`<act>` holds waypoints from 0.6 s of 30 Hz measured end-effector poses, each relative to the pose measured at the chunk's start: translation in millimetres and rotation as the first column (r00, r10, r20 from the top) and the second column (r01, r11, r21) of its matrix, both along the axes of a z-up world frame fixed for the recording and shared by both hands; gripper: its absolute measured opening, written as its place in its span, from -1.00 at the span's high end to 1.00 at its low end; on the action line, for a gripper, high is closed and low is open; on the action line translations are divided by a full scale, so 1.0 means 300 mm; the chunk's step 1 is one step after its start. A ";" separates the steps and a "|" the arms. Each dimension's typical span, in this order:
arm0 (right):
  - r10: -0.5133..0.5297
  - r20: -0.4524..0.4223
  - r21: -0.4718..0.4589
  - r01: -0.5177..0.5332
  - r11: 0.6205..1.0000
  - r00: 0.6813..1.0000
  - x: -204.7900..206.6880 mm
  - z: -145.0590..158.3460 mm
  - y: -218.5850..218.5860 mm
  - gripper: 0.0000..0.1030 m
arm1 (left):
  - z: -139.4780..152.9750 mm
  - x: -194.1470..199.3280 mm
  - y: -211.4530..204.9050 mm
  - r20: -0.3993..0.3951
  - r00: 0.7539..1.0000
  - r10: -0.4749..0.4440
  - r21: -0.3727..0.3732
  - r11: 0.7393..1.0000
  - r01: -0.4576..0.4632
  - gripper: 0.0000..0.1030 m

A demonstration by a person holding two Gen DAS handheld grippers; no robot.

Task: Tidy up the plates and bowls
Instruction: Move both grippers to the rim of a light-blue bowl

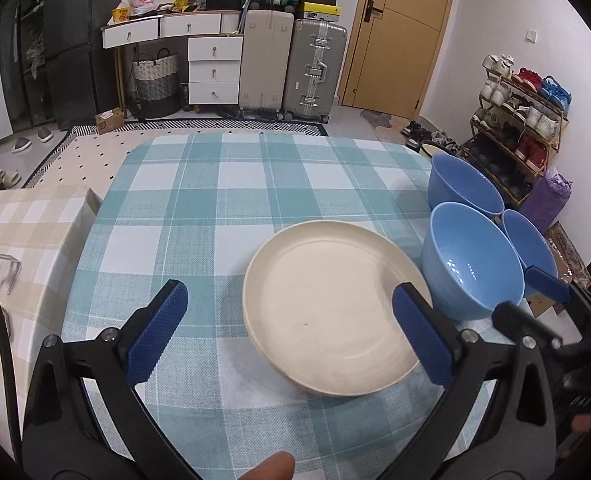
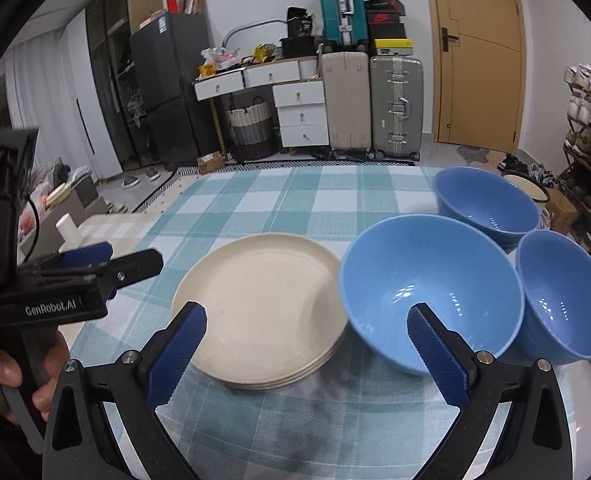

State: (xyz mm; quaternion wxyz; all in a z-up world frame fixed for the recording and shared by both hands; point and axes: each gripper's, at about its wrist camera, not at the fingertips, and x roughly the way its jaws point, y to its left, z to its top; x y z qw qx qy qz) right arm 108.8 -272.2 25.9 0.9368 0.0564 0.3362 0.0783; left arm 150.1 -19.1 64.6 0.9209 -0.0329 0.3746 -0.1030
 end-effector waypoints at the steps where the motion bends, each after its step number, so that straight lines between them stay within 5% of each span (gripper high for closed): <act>1: -0.003 -0.005 0.008 0.003 1.000 1.000 0.007 0.008 -0.023 -0.99 | 0.007 0.007 -0.012 0.002 1.000 -0.002 0.000 1.000 0.002 -0.99; 18: -0.092 0.042 -0.098 0.095 0.991 0.995 0.095 0.116 -0.337 -0.99 | 0.119 0.162 -0.262 0.034 0.992 -0.121 -0.022 0.992 0.122 -0.98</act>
